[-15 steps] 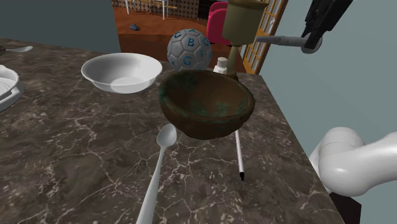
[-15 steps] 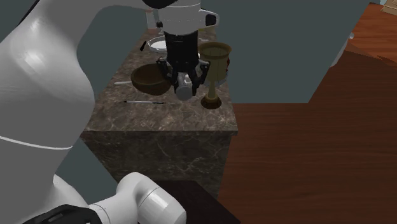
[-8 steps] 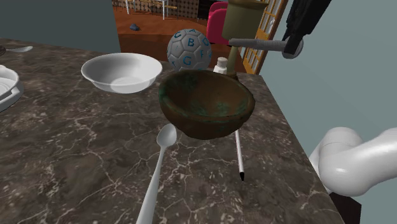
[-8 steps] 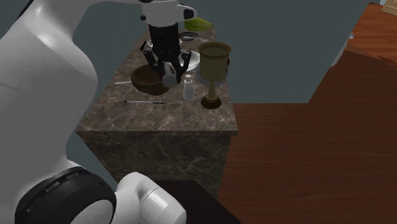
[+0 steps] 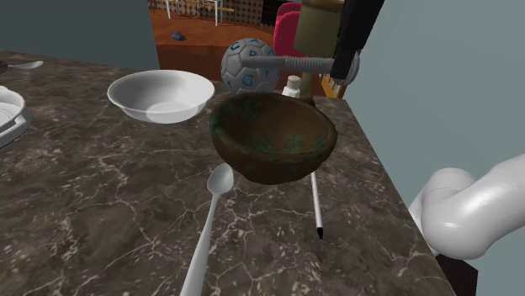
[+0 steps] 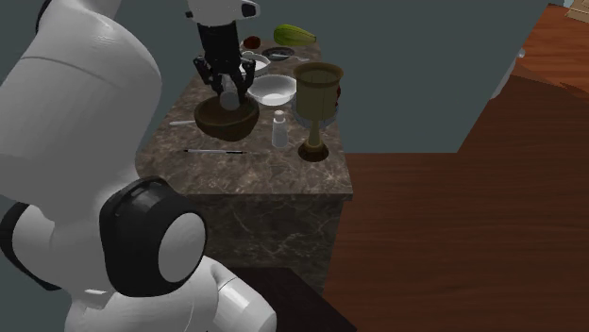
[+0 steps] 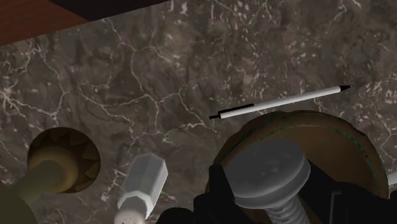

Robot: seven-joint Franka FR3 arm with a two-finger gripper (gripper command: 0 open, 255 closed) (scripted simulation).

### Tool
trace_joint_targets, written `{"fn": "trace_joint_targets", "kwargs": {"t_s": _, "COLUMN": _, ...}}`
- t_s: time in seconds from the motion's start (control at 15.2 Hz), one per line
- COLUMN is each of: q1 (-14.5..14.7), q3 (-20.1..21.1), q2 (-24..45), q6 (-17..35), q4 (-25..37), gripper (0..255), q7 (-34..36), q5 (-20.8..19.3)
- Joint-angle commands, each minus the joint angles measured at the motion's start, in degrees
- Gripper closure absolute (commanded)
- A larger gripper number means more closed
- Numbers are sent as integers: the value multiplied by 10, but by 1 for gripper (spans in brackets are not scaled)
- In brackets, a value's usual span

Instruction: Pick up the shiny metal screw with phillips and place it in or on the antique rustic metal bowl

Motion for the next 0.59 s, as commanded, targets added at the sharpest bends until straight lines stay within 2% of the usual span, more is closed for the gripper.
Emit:
{"fn": "trace_joint_targets", "kwargs": {"t_s": 0.0, "q1": 1, "q3": 21, "q2": 21, "q6": 10, "q4": 13, "gripper": 255, "q7": 24, "q5": 1}}
{"fn": "trace_joint_targets", "kwargs": {"t_s": 0.53, "q1": 7, "q3": 13, "q2": -23, "q6": 74, "q4": -95, "gripper": 255, "q7": 10, "q5": 12}}
